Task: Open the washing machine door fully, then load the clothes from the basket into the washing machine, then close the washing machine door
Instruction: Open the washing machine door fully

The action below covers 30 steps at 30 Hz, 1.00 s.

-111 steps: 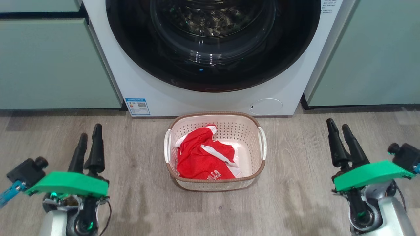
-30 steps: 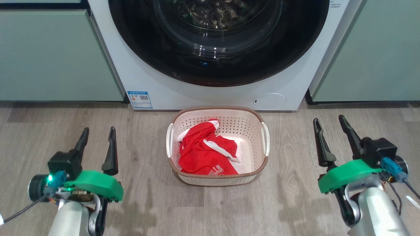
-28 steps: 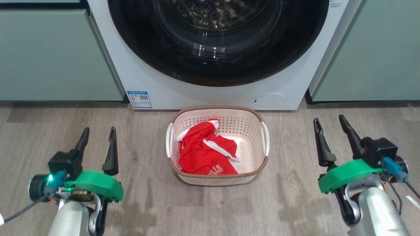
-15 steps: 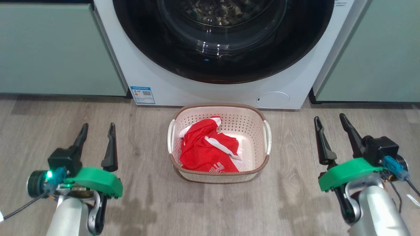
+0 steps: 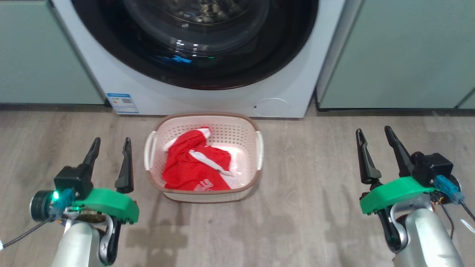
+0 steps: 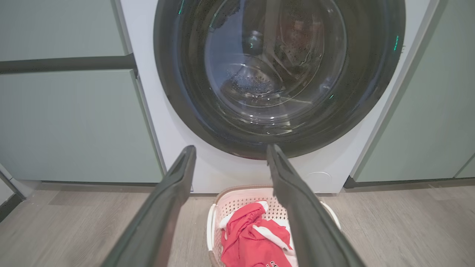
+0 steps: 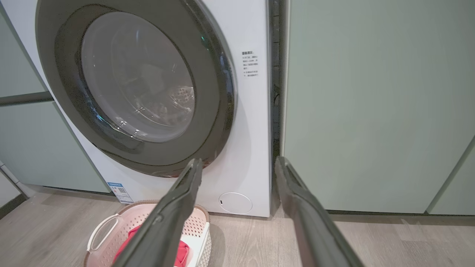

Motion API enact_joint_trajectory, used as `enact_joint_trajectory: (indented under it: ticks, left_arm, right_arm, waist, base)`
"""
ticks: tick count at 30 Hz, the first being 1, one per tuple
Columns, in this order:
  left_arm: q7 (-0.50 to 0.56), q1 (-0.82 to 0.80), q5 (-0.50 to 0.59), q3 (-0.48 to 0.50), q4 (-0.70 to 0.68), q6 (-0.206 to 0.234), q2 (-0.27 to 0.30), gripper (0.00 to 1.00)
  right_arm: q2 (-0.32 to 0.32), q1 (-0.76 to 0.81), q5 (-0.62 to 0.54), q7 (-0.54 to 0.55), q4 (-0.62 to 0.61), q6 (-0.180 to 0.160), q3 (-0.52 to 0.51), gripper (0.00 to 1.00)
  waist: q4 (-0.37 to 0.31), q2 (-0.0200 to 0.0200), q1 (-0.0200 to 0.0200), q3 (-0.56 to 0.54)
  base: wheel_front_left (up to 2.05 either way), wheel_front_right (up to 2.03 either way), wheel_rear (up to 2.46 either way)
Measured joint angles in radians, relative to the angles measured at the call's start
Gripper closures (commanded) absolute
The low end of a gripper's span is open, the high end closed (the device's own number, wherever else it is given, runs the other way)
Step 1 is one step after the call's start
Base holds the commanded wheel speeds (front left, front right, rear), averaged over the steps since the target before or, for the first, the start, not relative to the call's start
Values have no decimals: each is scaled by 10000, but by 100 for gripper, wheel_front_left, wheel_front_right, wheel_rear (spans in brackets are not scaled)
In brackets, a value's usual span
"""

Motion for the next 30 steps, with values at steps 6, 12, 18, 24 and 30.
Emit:
enact_joint_trajectory:
  ticks: [6,12,18,24,30]
  left_arm:
    - [-2,-26,-25,-6,-221,-29,-44,0]
    - [-2,-35,-25,-15,-290,-186,-35,0]
    - [-2,-35,-23,-25,-288,-263,-35,0]
    - [-2,-35,-8,-15,-288,-263,-35,0]
    - [-2,-35,-8,-10,-288,-263,-35,0]
  right_arm:
    - [-29,-6,31,-42,21,-2,-52,0]
    - [-56,-68,88,-75,67,-2,-65,0]
    - [-58,-169,178,-115,105,0,-73,0]
    - [-58,-169,253,-142,155,0,-71,0]
    - [-58,-169,253,-146,159,0,-67,0]
  waist:
    - [-77,0,0,47]
    - [-137,0,0,46]
    - [-164,0,0,28]
    - [-177,0,0,-4]
    - [-172,0,0,-19]
  base:
    - [101,101,-202]
    - [54,54,-107]
    - [4,4,-9]
    - [0,0,0]
    - [0,0,0]
